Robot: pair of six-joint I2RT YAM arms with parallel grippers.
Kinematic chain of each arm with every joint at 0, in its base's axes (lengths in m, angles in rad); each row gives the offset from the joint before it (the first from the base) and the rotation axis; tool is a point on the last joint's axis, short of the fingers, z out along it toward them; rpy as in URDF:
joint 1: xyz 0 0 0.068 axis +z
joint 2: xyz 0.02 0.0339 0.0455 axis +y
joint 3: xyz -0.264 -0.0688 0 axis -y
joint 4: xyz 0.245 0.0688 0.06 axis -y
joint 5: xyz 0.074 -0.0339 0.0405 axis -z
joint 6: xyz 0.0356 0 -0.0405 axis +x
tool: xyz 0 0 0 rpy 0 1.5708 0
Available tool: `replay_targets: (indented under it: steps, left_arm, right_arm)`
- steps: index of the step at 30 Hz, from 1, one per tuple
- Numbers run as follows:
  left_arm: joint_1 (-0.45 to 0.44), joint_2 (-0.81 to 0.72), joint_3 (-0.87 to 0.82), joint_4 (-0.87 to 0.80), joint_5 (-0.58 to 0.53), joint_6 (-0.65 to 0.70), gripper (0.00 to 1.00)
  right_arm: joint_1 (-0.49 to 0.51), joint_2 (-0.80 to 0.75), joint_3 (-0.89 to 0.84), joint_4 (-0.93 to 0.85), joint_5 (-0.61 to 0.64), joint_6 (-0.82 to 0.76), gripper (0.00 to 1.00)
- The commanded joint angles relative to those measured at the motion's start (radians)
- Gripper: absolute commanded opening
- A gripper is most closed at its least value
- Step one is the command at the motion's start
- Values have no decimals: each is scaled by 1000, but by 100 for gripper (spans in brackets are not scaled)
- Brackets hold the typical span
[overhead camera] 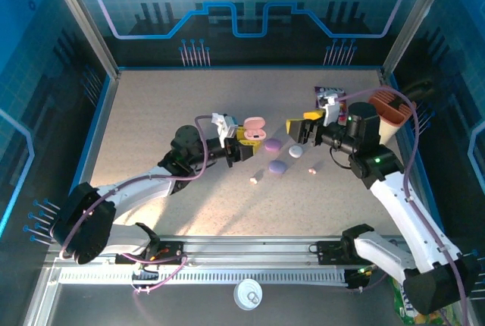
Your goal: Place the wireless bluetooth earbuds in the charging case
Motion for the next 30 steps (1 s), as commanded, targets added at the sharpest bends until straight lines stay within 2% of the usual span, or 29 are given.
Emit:
replay_targets:
  steps: [1, 6, 10, 18, 23, 30]
  left_arm:
    - [16, -46, -26, 54, 5, -23, 24]
    - [28, -64, -38, 36, 9, -18, 24]
    - [33, -70, -44, 32, 11, -15, 24]
    - [37, -70, -45, 20, 24, -8, 24]
    - [39, -70, -49, 19, 25, -8, 24]
    - [39, -61, -48, 24, 27, -9, 24]
  right_arm:
    - [-59, 17, -91, -77, 37, 100, 74]
    - [-88, 92, -210, -93, 119, 121, 73]
    - [-114, 187, -255, -82, 126, 121, 73]
    - [-256, 418, -285, 38, 2, 136, 73]
    - [-271, 509, -284, 69, -29, 135, 73]
    - [-274, 504, -323, 82, -54, 140, 73]
